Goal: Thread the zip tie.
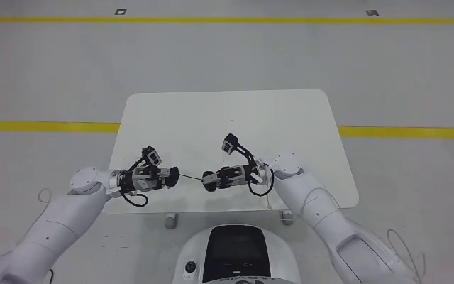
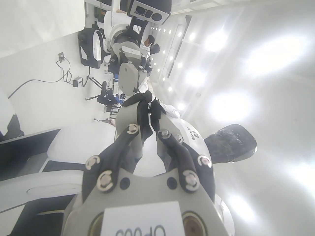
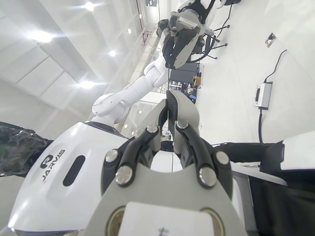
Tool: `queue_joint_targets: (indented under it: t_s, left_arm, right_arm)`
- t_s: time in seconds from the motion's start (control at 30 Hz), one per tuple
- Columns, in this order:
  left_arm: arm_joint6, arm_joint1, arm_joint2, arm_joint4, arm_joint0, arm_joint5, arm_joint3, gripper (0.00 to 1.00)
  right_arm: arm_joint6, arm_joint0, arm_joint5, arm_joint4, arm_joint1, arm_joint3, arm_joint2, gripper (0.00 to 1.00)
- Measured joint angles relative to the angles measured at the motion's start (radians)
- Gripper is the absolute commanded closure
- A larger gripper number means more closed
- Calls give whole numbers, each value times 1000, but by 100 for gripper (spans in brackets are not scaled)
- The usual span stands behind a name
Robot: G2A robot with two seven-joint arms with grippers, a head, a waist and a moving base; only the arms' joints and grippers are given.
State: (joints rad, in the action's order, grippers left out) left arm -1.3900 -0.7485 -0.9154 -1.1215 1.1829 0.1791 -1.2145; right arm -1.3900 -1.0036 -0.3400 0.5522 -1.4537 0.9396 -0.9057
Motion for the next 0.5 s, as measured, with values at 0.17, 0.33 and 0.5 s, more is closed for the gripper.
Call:
queue_joint_targets:
  t_s: [0.17, 0.33, 0.5]
  left_arm:
    - [0, -3, -4, 16, -2, 36, 18, 100]
    - [0, -5, -17, 35, -4, 88, 28, 100]
    - [0, -6, -40, 35, 4, 155, 17, 100]
  right_arm:
    - [0, 5, 0, 1, 2, -9, 8, 0]
    - [0, 8, 0, -1, 8, -23, 10, 0]
    - [0, 2, 0, 11, 15, -48, 22, 0]
